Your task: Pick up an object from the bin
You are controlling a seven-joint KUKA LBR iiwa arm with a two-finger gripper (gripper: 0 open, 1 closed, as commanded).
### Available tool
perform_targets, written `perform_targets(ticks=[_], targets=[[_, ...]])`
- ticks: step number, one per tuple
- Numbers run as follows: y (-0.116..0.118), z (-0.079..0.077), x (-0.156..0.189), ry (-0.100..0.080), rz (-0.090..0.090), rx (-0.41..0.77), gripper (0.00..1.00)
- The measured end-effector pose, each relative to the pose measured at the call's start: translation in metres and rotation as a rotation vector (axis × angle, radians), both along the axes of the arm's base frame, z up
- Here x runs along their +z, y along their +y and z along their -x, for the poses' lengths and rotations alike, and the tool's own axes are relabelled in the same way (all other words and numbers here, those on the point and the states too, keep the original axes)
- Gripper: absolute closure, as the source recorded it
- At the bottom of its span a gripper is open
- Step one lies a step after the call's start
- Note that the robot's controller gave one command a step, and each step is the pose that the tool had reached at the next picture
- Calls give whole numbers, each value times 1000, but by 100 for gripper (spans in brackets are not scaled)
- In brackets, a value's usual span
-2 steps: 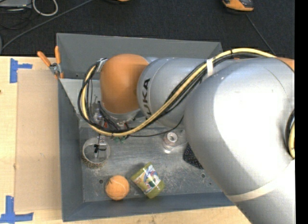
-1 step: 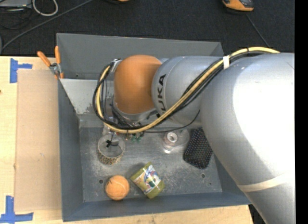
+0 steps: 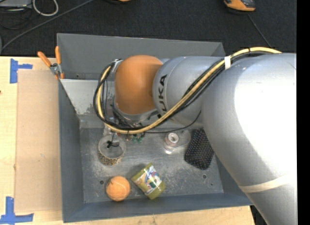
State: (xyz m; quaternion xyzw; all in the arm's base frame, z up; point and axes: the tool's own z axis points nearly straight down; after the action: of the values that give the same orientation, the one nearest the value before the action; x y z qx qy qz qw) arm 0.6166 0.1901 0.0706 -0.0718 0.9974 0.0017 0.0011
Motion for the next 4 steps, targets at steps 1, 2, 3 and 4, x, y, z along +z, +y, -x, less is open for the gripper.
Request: perform_targets(ticks=[1,2,3,4], targets=[[0,0,18,0,0,-2,100],[-1,2,60,7,1,-3,100],[0,0,102,-1,-1,-3,100],[1,-1,120,-6,-3,-4,100]])
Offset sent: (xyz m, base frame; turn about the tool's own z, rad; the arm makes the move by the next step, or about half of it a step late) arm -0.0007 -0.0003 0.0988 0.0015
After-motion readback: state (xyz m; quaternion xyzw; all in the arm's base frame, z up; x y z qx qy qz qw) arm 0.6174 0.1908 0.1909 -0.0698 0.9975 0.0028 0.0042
